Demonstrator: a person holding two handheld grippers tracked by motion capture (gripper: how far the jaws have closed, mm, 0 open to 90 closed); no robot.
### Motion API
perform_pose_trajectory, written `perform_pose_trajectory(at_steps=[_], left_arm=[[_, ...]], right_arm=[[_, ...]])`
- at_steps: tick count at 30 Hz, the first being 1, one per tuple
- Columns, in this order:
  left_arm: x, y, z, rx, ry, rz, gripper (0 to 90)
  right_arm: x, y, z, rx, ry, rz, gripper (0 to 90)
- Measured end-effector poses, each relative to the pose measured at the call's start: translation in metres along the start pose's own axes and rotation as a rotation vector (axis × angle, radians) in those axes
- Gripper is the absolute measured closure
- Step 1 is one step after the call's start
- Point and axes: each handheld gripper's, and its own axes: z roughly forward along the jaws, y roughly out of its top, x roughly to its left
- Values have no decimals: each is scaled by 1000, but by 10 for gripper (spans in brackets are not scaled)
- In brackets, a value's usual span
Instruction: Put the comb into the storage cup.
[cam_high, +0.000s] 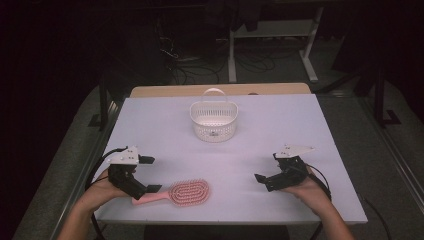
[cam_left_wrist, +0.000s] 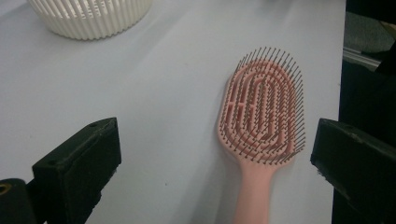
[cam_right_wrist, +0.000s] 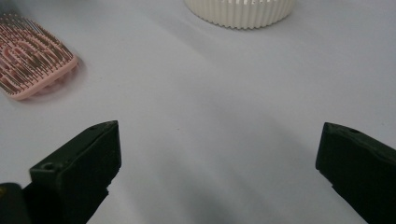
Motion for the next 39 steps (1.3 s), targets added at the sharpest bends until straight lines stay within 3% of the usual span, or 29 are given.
perform_pose_trajectory(at_steps=[9,20,32,39], left_arm=[[-3,-1,6,56,-19,18,15],[-4,0,6,109,-12,39,21],[-8,4,11,174,0,62,73],[-9,5,13,217,-11,66,156]], right_arm=[[0,0,0,-1,2,2,0],[0,0,1,0,2,4,0],[0,0,1,0,1,1,0],[0,0,1,1,1,1,0]])
